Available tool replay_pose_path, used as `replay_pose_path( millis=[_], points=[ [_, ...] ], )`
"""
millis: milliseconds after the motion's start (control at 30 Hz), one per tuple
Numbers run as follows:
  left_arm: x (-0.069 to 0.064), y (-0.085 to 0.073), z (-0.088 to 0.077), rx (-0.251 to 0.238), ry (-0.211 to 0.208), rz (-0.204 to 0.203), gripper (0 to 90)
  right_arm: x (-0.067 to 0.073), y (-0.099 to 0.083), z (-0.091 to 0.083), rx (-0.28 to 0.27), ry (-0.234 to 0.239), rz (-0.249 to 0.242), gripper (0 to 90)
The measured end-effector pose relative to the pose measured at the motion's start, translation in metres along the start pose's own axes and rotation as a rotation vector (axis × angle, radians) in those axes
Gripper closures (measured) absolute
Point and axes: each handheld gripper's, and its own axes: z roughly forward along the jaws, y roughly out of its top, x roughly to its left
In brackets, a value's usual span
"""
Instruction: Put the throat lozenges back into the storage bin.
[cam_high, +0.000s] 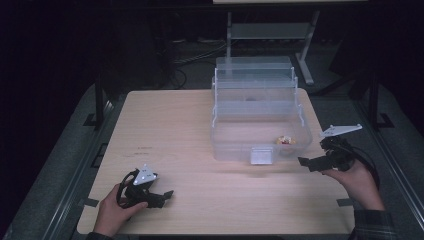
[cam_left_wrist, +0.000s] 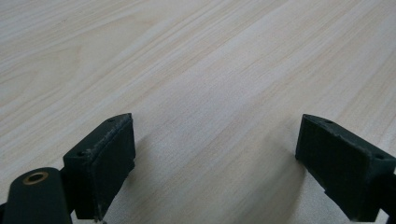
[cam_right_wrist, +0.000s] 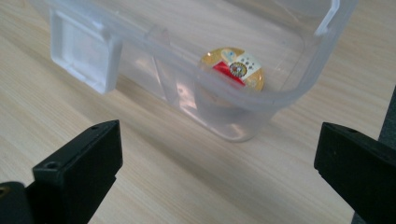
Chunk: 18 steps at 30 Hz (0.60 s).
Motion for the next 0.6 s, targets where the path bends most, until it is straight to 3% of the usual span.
replay_pose_path(
  millis=[600],
  points=[
    [0.0, 0.0, 0.0, -0.003, 0.001, 0.0, 11.2, 0.016, -0.041, 0.022, -0.01, -0.018, 0.005, 0.8]
  ],
)
